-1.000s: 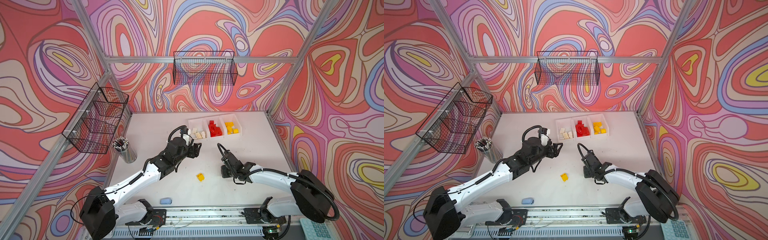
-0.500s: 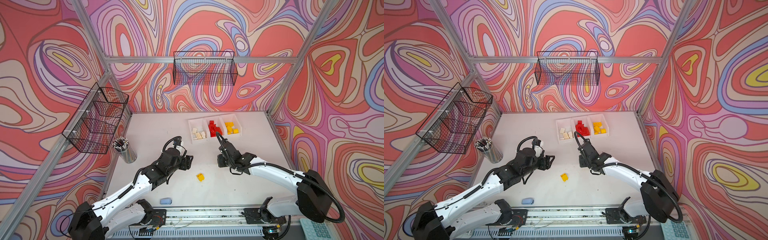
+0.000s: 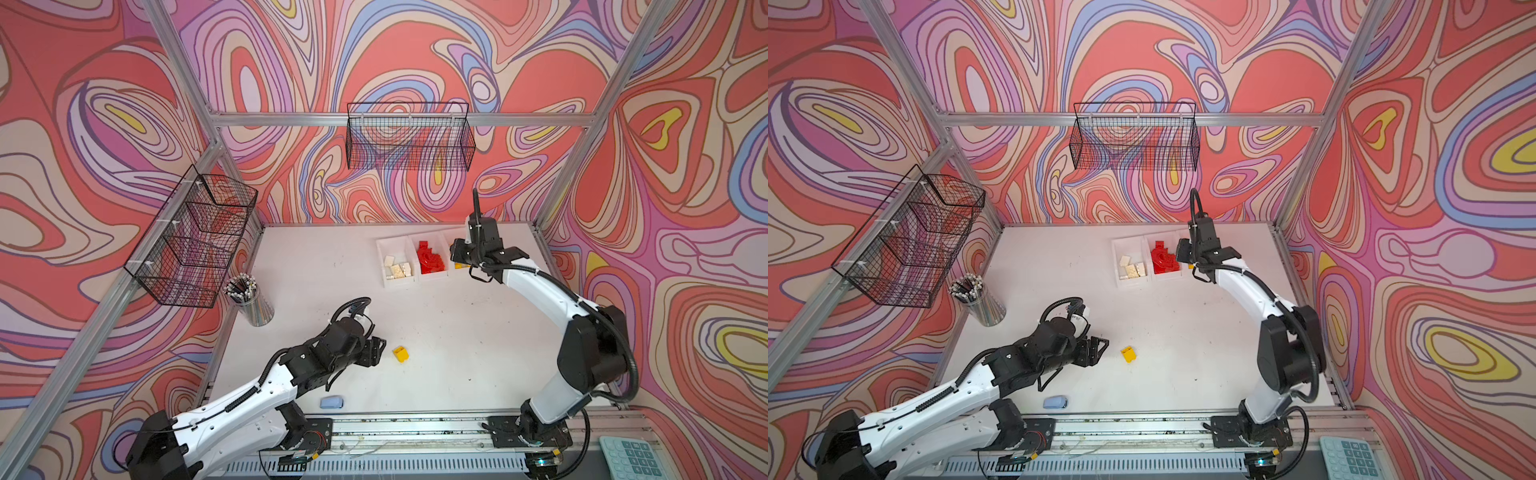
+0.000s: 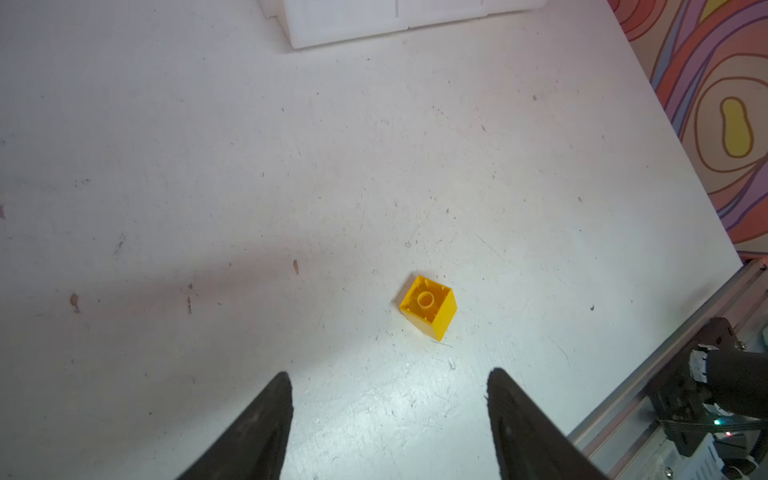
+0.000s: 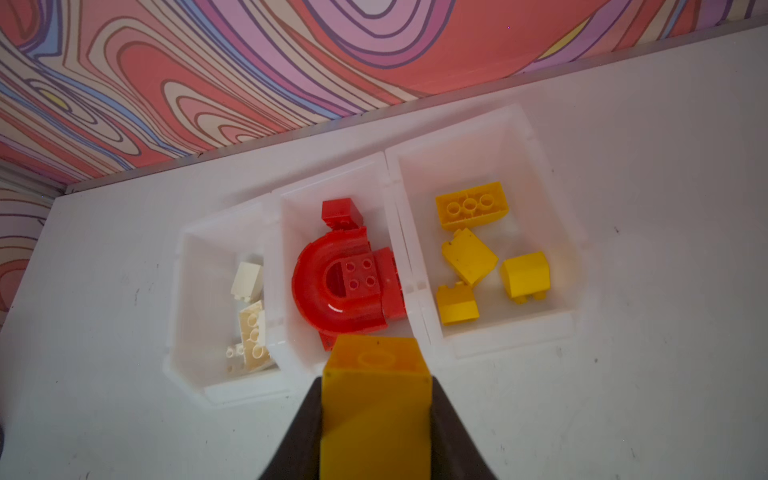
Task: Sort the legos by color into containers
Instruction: 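Carry the yellow brick to the yellow compartment and release it with the right gripper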
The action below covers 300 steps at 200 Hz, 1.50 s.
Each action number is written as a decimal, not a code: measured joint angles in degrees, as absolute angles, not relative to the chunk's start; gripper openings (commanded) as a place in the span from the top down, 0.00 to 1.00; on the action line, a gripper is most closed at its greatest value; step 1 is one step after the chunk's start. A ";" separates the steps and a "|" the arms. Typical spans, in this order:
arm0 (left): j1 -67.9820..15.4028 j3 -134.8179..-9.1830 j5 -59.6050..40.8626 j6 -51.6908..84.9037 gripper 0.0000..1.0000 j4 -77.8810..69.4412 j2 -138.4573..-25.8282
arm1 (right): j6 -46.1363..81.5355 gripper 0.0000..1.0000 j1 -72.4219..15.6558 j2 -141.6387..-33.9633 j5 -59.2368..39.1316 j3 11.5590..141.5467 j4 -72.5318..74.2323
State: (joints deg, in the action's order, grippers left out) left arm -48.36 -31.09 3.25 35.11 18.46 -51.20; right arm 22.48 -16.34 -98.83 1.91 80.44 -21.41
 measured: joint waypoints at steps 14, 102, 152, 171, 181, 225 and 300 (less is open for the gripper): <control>-48.47 -30.17 3.33 35.90 0.27 18.87 -50.76 | 22.57 0.79 -14.46 -103.35 0.91 83.83 -20.51; -52.25 -26.72 3.38 40.82 0.29 17.72 -54.59 | 22.06 0.57 -10.46 -123.42 -0.69 104.38 -22.28; -53.98 -27.00 3.68 42.30 0.30 14.57 -60.97 | 21.45 0.45 -9.91 -123.68 -0.60 106.02 -22.76; -54.46 -27.49 4.05 42.54 0.30 13.08 -64.03 | 21.47 0.45 -9.67 -122.89 -0.54 103.83 -21.96; -54.74 -28.10 4.14 42.74 0.30 12.78 -65.63 | 21.54 0.44 -9.65 -121.99 -0.58 101.80 -21.47; -56.23 -33.08 4.21 44.31 0.28 7.11 -74.63 | 22.83 0.44 -9.54 -110.85 -1.39 85.30 -17.15; -58.54 -40.34 3.86 47.22 0.29 -0.71 -89.97 | 25.19 0.44 -9.56 -88.09 -2.92 63.70 -9.50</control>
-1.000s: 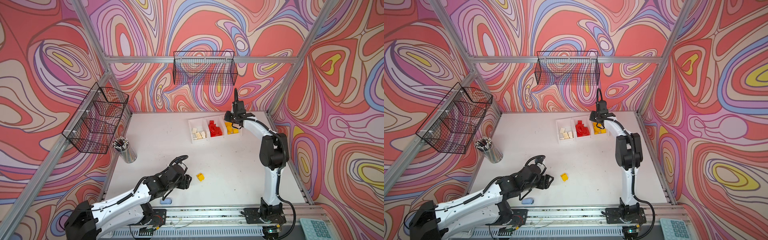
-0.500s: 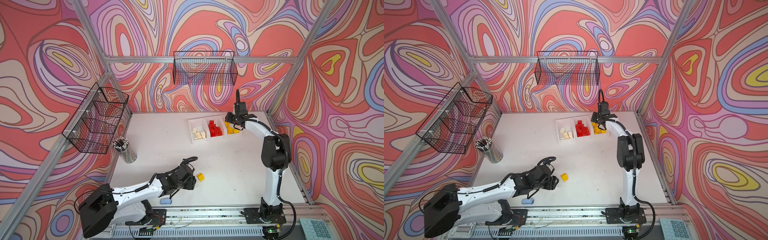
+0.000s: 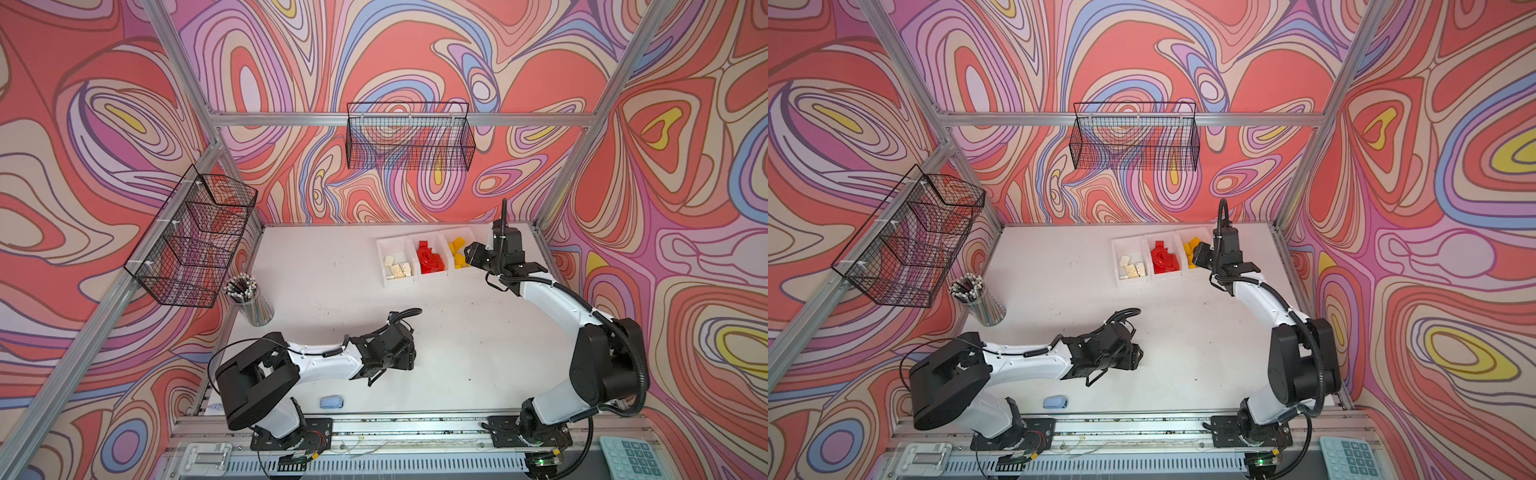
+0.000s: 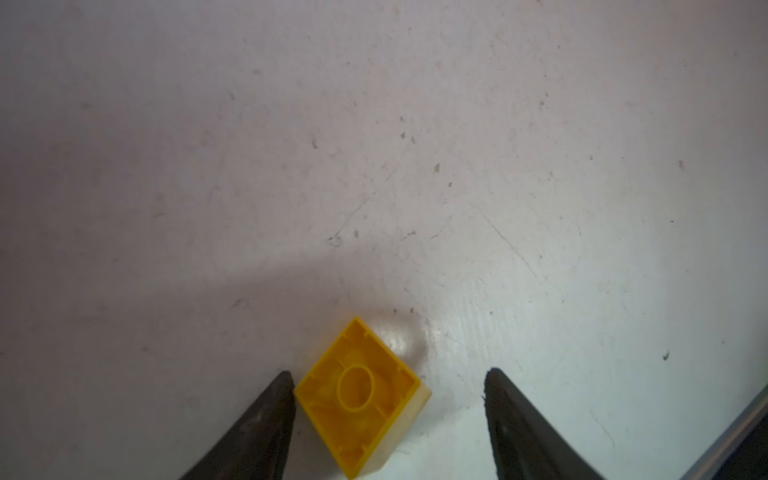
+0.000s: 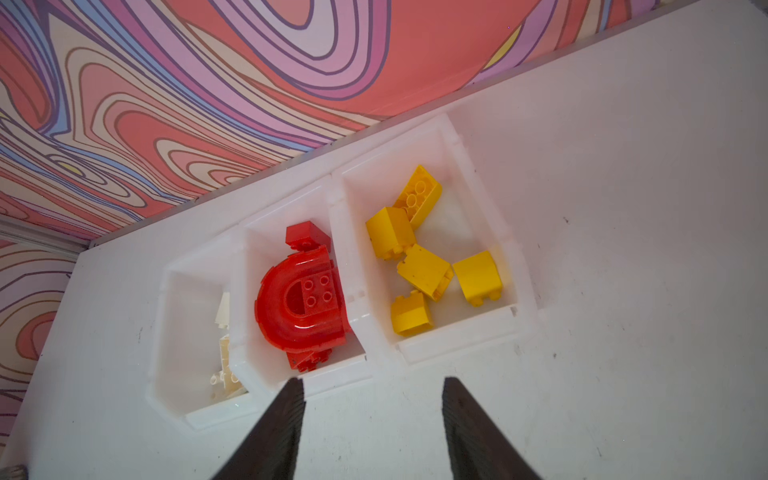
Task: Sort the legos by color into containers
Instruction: 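Carry the yellow brick to the yellow compartment and release it with the right gripper, then grasp the last yellow 2x2 brick with the left gripper while the right gripper withdraws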
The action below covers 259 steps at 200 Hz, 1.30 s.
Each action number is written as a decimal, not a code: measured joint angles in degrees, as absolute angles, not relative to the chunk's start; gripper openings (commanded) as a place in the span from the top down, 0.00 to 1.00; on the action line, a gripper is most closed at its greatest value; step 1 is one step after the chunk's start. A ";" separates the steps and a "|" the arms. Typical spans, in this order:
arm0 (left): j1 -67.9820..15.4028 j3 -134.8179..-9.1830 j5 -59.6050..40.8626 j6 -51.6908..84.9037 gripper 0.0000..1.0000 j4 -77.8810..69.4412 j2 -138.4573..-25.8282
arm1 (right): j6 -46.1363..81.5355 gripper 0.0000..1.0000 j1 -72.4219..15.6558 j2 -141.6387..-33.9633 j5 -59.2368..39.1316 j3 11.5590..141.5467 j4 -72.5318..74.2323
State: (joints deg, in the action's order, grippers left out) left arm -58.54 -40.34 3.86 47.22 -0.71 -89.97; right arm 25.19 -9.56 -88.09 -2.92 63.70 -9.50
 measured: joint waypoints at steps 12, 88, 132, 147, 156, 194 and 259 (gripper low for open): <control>-59.31 -41.85 3.77 47.22 0.30 -1.30 -91.68 | 25.26 0.44 -9.69 -86.78 -3.03 62.57 -9.19; -64.20 -46.94 6.11 46.94 0.40 2.72 -95.18 | 25.58 0.44 -11.46 -85.60 -3.36 61.45 -8.45; -67.18 -49.63 10.46 45.98 0.51 9.47 -95.88 | 25.58 0.44 -11.81 -84.82 -3.49 60.90 -8.27; -67.72 -51.16 11.64 45.56 0.55 11.75 -96.90 | 25.58 0.44 -11.94 -84.47 -3.46 60.84 -8.23; -67.92 -52.21 12.34 45.28 0.57 13.06 -97.69 | 25.58 0.44 -12.05 -84.29 -3.46 60.82 -8.16; -68.01 -55.90 14.76 44.07 0.74 16.82 -100.84 | 25.58 0.44 -12.64 -82.56 -3.51 59.53 -8.10; -66.59 -63.22 15.59 36.64 0.79 20.95 -100.57 | 27.35 0.44 -12.84 -75.05 -6.26 51.33 -7.09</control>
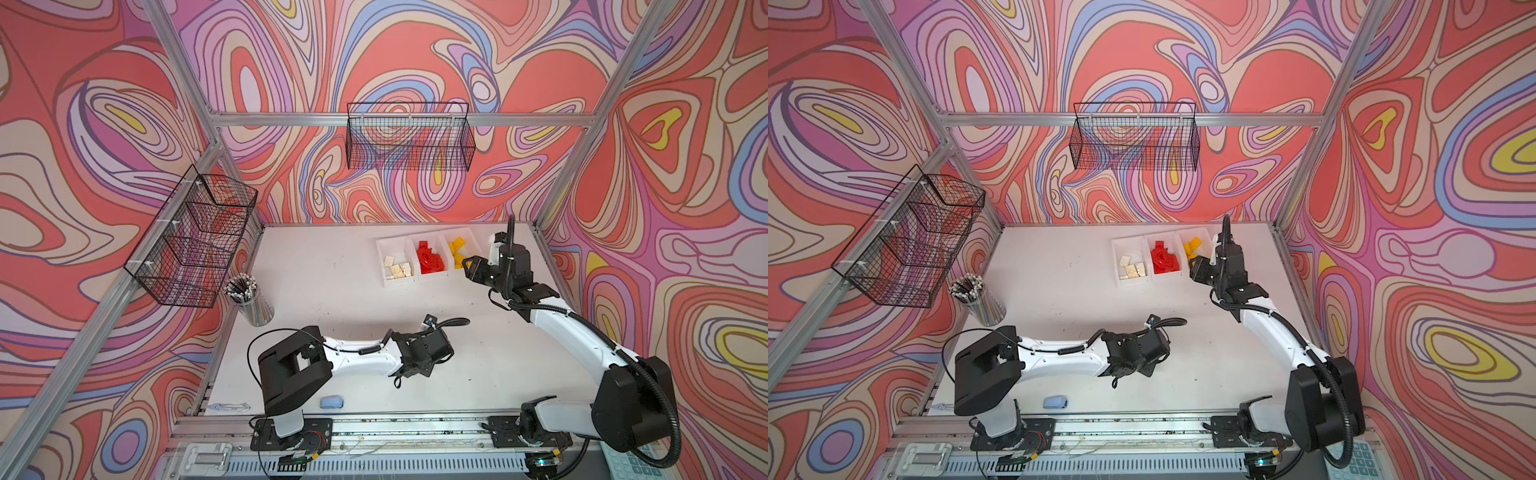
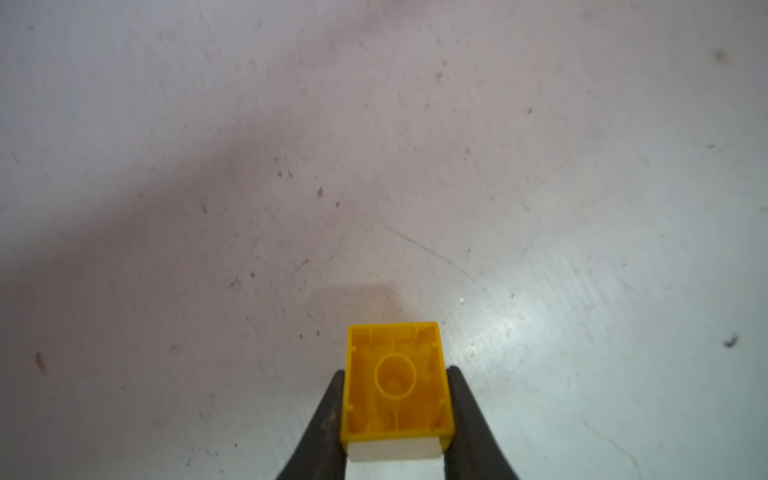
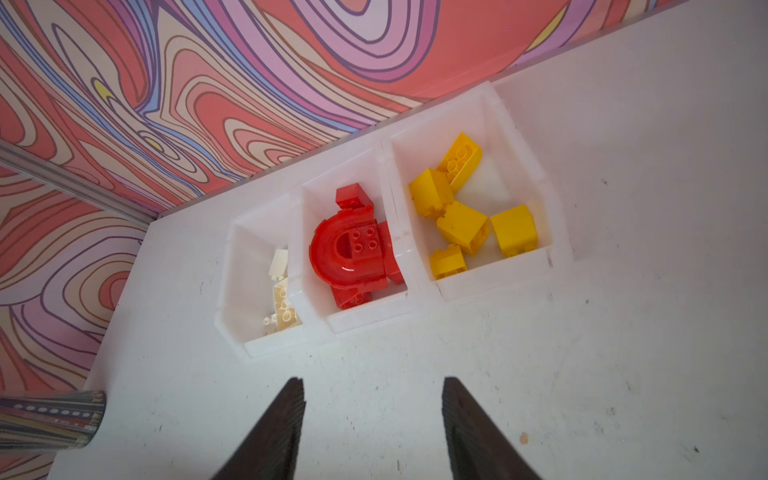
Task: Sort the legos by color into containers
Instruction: 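Grasp the last yellow 2x2 brick with the left gripper while the right gripper withdraws, then carry the yellow brick into the yellow compartment and release it with the left gripper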
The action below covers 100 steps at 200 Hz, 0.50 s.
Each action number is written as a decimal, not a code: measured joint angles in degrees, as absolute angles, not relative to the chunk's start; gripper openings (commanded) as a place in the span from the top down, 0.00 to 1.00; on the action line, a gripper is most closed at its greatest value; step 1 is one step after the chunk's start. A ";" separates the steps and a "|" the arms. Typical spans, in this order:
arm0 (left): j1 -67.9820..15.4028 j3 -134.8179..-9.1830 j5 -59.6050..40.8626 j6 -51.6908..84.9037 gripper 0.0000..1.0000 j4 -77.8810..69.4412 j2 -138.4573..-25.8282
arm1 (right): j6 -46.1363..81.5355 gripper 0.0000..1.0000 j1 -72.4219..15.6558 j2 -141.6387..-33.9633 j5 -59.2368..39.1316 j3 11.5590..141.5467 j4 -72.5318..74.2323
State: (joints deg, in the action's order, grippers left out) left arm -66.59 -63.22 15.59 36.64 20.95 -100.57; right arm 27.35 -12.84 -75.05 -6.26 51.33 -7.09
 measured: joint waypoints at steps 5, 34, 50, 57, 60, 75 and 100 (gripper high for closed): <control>-65.89 -64.49 15.09 35.97 0.78 20.88 -100.44 | 27.51 0.44 -12.84 -74.56 -6.52 50.43 -7.03; -59.02 -73.41 11.55 30.50 0.79 19.27 -100.22 | 28.23 0.44 -12.84 -71.31 -7.16 44.75 -7.33; -55.37 -79.40 9.32 28.01 0.79 18.06 -100.99 | 28.60 0.44 -12.84 -69.41 -7.66 42.11 -7.60; -53.87 -82.59 8.10 27.07 0.79 17.08 -101.97 | 28.67 0.44 -12.84 -68.64 -7.90 41.08 -7.73; -53.25 -83.92 7.64 26.74 0.79 16.60 -102.56 | 28.69 0.44 -12.84 -68.29 -7.99 40.62 -7.75; -51.05 -89.52 5.15 25.52 0.79 13.91 -105.47 | 28.69 0.44 -12.84 -66.59 -8.27 38.30 -8.23; -48.16 -96.36 -0.10 24.60 0.79 9.50 -111.59 | 28.05 0.44 -12.84 -64.34 -8.84 34.92 -8.67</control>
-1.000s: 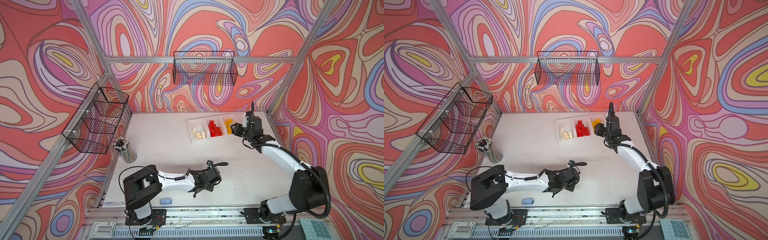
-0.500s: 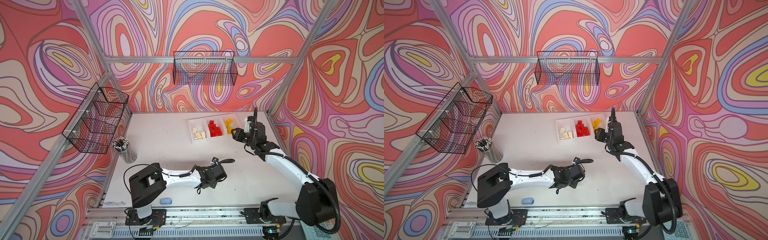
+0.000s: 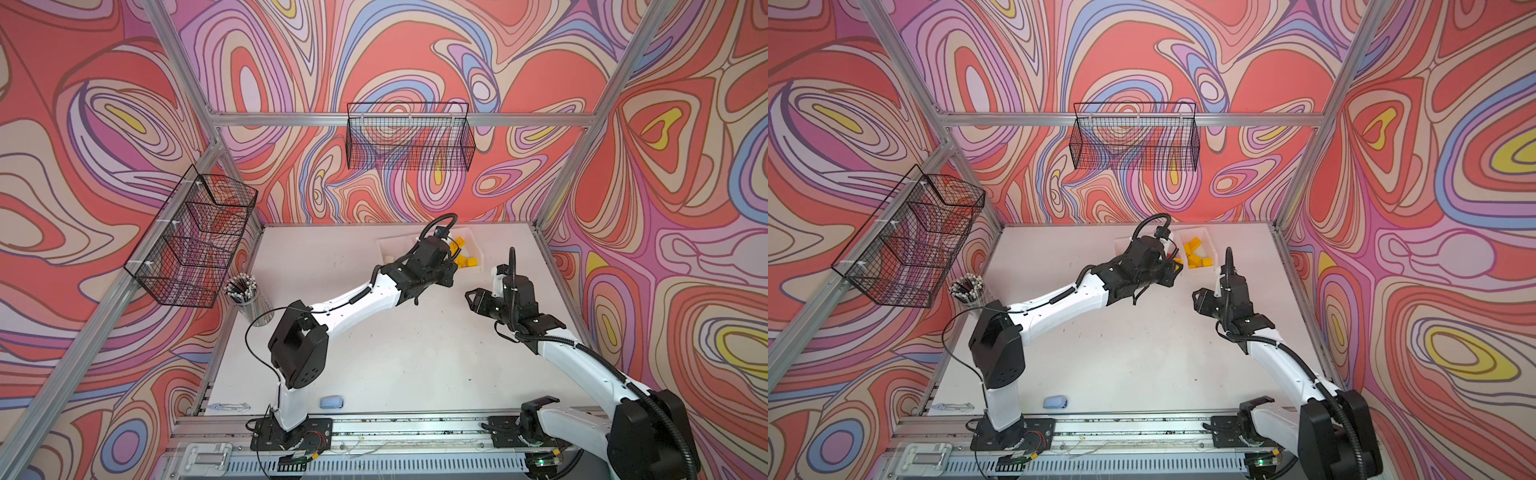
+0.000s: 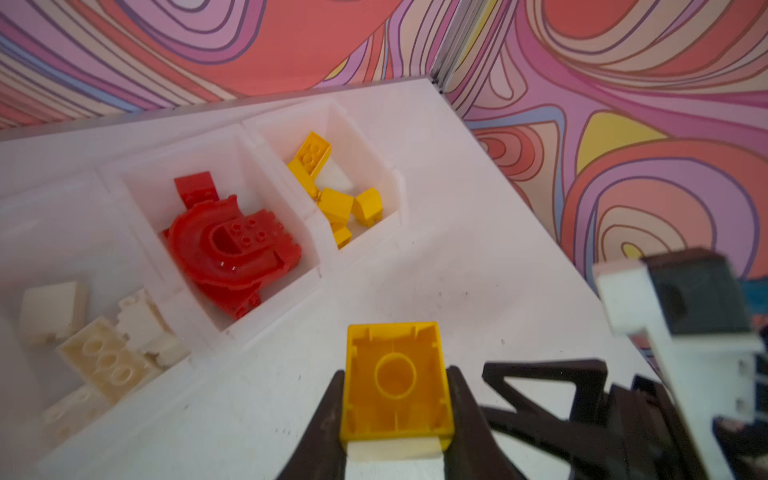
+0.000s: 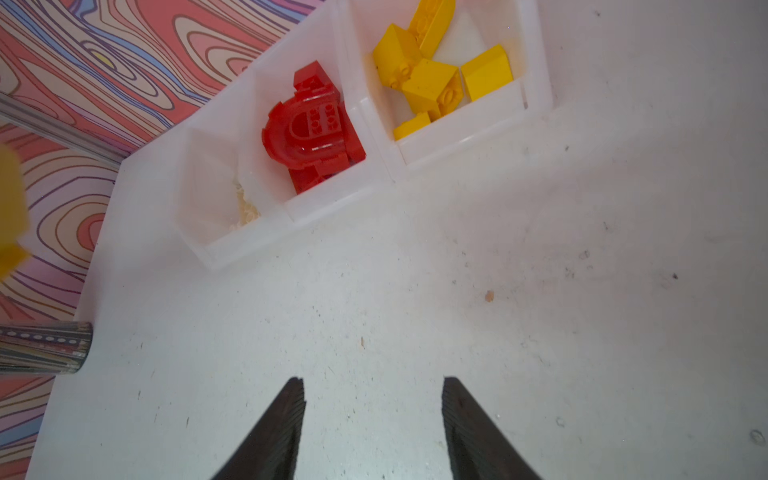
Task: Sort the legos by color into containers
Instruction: 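Carry the yellow brick into the yellow compartment and release it with the left gripper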
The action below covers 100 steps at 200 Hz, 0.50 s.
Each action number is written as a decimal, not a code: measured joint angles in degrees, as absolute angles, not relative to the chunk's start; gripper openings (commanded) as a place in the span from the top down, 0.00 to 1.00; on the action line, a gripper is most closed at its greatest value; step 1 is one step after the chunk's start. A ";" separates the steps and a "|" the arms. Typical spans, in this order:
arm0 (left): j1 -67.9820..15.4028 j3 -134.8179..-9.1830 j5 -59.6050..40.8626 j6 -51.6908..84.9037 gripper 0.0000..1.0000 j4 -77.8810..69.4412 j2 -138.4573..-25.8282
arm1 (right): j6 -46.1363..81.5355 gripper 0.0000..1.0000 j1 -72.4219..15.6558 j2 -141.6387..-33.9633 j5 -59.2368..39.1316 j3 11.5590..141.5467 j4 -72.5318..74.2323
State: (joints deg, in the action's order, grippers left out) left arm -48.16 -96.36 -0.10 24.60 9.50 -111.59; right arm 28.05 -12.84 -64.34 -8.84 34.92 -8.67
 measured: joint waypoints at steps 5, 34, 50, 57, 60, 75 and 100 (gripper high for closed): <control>-47.72 -97.54 -1.04 24.60 0.79 8.99 -112.81 | 27.90 0.44 -12.84 -64.12 -9.06 34.37 -8.71; -45.28 -105.36 -7.25 24.82 0.79 4.19 -122.58 | 27.68 0.44 -12.84 -63.81 -11.51 31.53 -8.21; -44.21 -108.42 -10.07 25.78 0.79 0.78 -127.31 | 27.70 0.44 -12.84 -63.51 -12.97 29.56 -7.62; -43.79 -109.56 -11.16 26.57 0.79 -1.02 -129.25 | 27.70 0.44 -12.84 -63.11 -13.56 28.60 -7.29; -43.66 -110.00 -11.66 26.89 0.79 -1.85 -130.13 | 27.70 0.44 -12.84 -62.92 -13.80 28.16 -7.14; -42.85 -112.20 -13.26 28.56 0.79 -5.76 -134.13 | 27.68 0.44 -12.86 -61.14 -15.03 26.11 -6.76; -42.11 -117.67 -14.11 29.98 0.79 -9.76 -140.49 | 27.66 0.44 -12.91 -58.22 -16.49 23.83 -6.42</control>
State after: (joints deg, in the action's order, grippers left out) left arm -42.11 -117.67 -14.11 29.98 -9.76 -140.49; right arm 27.66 -12.91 -58.22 -16.49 23.83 -6.42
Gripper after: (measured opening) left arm 0.297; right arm 0.561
